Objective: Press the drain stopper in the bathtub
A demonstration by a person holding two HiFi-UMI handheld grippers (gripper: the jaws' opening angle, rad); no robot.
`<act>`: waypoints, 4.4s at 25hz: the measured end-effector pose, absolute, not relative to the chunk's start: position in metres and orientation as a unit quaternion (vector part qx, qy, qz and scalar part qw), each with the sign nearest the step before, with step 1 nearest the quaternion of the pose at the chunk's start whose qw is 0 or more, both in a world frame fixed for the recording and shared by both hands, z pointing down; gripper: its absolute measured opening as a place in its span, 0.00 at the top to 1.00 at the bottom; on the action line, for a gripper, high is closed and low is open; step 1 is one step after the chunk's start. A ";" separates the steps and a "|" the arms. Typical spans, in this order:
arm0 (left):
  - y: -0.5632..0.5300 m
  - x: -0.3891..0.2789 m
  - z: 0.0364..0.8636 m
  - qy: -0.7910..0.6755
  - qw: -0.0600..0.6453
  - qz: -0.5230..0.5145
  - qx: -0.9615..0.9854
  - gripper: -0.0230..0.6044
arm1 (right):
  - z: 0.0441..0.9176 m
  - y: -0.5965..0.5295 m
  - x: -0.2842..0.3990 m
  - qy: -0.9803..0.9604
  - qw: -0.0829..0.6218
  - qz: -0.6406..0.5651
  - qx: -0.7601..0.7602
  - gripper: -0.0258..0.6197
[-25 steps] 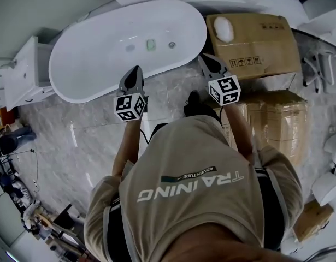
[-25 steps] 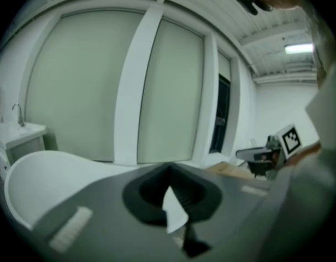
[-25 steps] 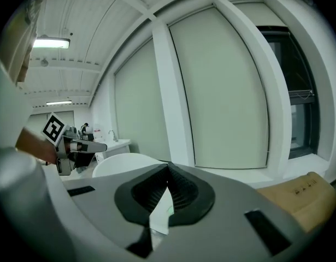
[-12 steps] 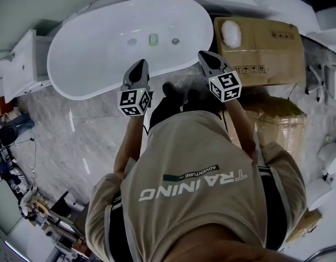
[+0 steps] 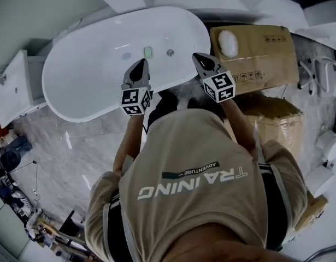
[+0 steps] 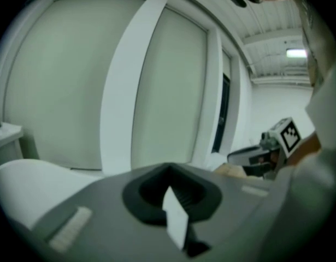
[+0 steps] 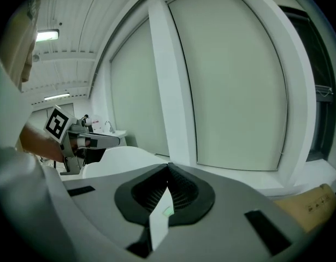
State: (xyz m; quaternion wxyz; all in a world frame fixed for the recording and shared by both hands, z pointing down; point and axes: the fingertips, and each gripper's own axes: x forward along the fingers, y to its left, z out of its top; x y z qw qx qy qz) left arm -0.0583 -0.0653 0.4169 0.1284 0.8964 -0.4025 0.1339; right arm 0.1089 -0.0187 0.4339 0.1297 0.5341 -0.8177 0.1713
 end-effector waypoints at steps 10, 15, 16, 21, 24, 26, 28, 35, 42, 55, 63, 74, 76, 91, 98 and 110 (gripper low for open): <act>-0.150 -0.076 0.433 -0.346 0.125 0.133 0.920 0.96 | 0.429 -0.100 0.060 -0.814 0.164 0.155 0.535 0.95; -0.171 -0.073 0.449 -0.352 0.153 0.132 0.914 0.96 | 0.438 -0.112 0.057 -0.812 0.174 0.175 0.528 0.95; -0.173 -0.071 0.451 -0.354 0.158 0.132 0.912 0.96 | 0.441 -0.114 0.060 -0.811 0.176 0.179 0.528 0.95; -0.176 -0.053 0.466 -0.366 0.169 0.149 0.903 0.96 | 0.457 -0.131 0.077 -0.821 0.183 0.179 0.510 0.95; -0.180 -0.036 0.472 -0.378 0.165 0.169 0.895 0.96 | 0.474 -0.143 0.093 -0.831 0.188 0.183 0.490 0.95; -0.183 -0.027 0.473 -0.389 0.164 0.184 0.888 0.96 | 0.485 -0.151 0.101 -0.841 0.189 0.190 0.469 0.95; -0.186 -0.019 0.473 -0.402 0.158 0.195 0.880 0.96 | 0.496 -0.159 0.109 -0.853 0.189 0.193 0.447 0.95; -0.205 -0.007 0.513 -0.444 0.198 0.221 0.846 0.96 | 0.560 -0.180 0.121 -0.877 0.284 0.147 0.358 0.95; -0.221 -0.008 0.595 -0.440 0.248 0.248 0.826 0.96 | 0.636 -0.170 0.100 -0.890 0.340 0.146 0.266 0.95; -0.174 -0.023 0.840 -0.342 0.324 0.381 0.796 0.96 | 0.873 -0.152 0.094 -0.805 0.440 0.283 0.281 0.95; -0.177 -0.032 0.925 -0.364 0.359 0.367 0.777 0.96 | 0.962 -0.145 0.076 -0.802 0.488 0.259 0.224 0.95; -0.191 -0.037 1.009 -0.392 0.391 0.333 0.763 0.96 | 1.060 -0.169 0.067 -0.772 0.515 0.284 0.241 0.95; -0.193 -0.040 1.027 -0.390 0.391 0.334 0.764 0.96 | 1.077 -0.178 0.061 -0.774 0.519 0.275 0.238 0.95; -0.187 -0.062 1.132 -0.384 0.420 0.354 0.742 0.96 | 1.182 -0.193 0.046 -0.757 0.544 0.281 0.229 0.95; -0.185 -0.061 1.158 -0.372 0.421 0.359 0.745 0.96 | 1.217 -0.203 0.045 -0.747 0.554 0.284 0.235 0.95; -0.192 -0.060 1.186 -0.369 0.425 0.353 0.747 0.96 | 1.247 -0.205 0.042 -0.710 0.580 0.300 0.264 0.95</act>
